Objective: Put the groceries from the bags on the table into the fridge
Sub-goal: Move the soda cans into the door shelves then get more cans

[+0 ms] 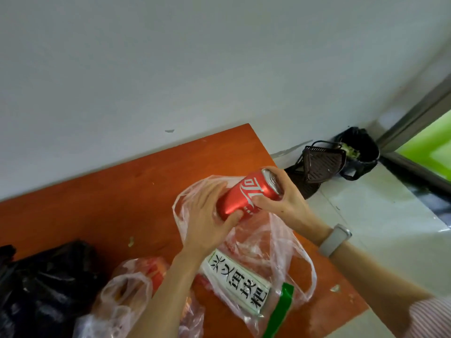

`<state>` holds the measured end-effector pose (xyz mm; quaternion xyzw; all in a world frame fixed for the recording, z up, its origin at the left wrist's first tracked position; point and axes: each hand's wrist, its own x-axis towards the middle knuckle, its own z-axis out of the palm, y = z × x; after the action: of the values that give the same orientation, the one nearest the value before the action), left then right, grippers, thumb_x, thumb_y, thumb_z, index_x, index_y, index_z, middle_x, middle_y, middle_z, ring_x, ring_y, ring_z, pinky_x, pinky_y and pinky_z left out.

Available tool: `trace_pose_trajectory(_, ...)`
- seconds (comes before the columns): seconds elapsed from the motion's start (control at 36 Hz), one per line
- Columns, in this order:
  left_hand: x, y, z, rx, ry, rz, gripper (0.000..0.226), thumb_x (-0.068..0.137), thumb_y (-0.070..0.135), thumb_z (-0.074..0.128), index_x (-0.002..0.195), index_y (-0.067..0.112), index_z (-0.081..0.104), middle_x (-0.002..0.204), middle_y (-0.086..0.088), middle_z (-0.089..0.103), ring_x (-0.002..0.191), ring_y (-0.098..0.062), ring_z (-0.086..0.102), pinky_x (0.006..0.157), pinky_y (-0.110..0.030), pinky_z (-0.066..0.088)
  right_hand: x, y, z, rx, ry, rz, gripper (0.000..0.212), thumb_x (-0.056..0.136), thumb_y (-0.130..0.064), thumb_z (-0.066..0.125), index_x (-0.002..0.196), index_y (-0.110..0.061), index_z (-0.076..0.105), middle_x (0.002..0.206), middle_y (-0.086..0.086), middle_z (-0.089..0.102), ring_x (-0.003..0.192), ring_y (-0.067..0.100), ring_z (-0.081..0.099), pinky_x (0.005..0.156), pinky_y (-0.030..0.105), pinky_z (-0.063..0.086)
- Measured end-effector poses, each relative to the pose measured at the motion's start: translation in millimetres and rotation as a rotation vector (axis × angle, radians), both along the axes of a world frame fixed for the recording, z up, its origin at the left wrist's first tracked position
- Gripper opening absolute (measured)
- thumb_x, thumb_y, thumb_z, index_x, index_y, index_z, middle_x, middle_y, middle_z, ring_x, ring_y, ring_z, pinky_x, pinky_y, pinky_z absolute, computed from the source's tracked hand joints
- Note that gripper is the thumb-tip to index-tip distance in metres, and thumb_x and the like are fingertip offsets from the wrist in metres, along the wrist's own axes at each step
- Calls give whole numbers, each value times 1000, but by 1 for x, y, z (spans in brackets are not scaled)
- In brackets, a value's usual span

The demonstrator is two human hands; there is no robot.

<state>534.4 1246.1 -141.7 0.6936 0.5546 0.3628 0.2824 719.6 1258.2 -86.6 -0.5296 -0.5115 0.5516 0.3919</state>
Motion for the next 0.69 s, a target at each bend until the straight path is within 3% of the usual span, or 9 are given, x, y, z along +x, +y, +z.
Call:
trace_pose_trajectory(0.08, 17, -10, 14, -151, -3, -120, 87, 61, 78, 58, 133, 32, 38, 130, 9, 49, 114, -11, 51, 97, -36, 46, 13, -17, 7, -16, 51, -74, 53, 70, -20, 78, 112, -32, 47, 106, -8, 60, 90, 1, 65, 72, 19, 54)
trace_pose_trajectory(0.14, 32, -17, 22, -178, 46, -123, 87, 57, 73, 65, 130, 33, 41, 124, 9, 53, 109, -11, 53, 93, -36, 48, 23, -29, 10, -34, 85, -136, 51, 67, -21, 79, 107, -35, 52, 103, -8, 64, 90, 4, 66, 73, 21, 54)
trace_pose_trajectory(0.28, 78, -45, 30, -245, 96, -223, 81, 56, 69, 64, 126, 32, 47, 108, 11, 56, 99, -9, 54, 91, -36, 49, 61, -72, 13, -169, 143, -254, 41, 65, -26, 71, 103, -24, 54, 101, 2, 66, 84, 10, 68, 70, 21, 54)
trace_pose_trajectory(0.47, 177, -131, 24, -272, 126, -405, 77, 57, 72, 59, 124, 34, 48, 111, 8, 60, 102, -12, 56, 92, -36, 48, 146, -184, 16, -238, 122, -437, 63, 70, -26, 74, 125, -22, 43, 115, 5, 59, 104, 22, 60, 90, 39, 52)
trace_pose_trajectory(0.58, 255, -191, 28, -196, 267, -649, 66, 72, 54, 69, 130, 32, 45, 126, 8, 55, 115, -15, 50, 99, -33, 40, 206, -278, 16, -106, -9, -694, 54, 72, -10, 76, 118, -18, 49, 104, -1, 63, 88, 7, 61, 66, 10, 50)
trace_pose_trajectory(0.69, 333, -262, 24, -83, 435, -835, 73, 80, 52, 62, 141, 24, 34, 146, 3, 36, 131, -19, 33, 109, -36, 29, 270, -393, 11, -97, -81, -875, 49, 72, -10, 76, 114, -19, 52, 100, -7, 63, 85, 1, 61, 63, 7, 46)
